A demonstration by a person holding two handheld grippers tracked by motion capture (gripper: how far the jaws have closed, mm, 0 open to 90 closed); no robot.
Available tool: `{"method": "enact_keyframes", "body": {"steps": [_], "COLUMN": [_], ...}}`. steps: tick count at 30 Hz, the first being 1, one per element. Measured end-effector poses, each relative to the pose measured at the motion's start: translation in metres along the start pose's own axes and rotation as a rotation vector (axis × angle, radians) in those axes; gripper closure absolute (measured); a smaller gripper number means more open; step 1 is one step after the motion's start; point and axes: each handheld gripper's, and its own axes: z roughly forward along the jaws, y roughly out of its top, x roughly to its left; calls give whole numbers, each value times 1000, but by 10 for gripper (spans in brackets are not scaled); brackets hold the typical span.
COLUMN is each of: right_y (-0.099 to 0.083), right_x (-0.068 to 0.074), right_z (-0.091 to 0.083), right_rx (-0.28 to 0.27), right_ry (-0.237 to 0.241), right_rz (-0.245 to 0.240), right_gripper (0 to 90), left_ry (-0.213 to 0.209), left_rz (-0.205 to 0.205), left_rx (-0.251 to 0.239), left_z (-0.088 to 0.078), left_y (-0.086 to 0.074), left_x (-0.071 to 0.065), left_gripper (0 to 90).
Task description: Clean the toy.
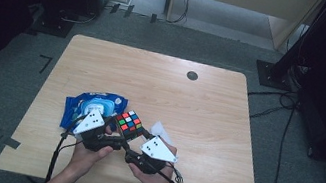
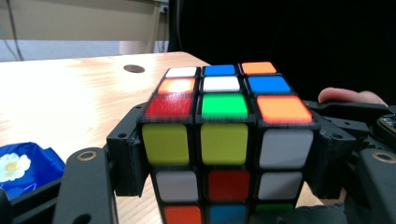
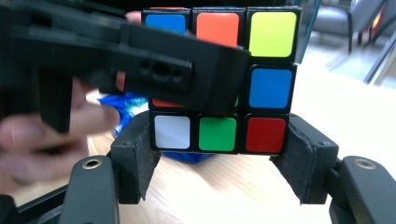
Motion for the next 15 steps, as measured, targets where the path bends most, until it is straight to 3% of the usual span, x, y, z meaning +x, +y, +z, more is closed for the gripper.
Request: {"method": "enact_keyframes", "body": {"steps": [3,6,9,11,13,15], "right_y": [1,2,2,2,3,4], "right_x": [2,7,8,7,6,6], "right_z": [-3,-5,-7,-7,-7,-8], "right_rx": [-2,10,24,27,23,7], "right_ry": [-19,-53,-79,-89,-74,-77], "right_rz": [-126,-301,-418,-451,-412,-331], "right_gripper": [350,350,350,349,346,338], "left_ry": [-25,-52,-76,-66,-60,-60], "left_rz": [4,12,14,36,38,12], "left_rx": [30,68,84,67,43,5], "left_z": [0,1,0,-1,-2,-4], "left_y": [3,5,6,6,6,6], "left_x": [1,2,3,0,-2,0], "left_gripper": [290,292,313,332,337,338]}}
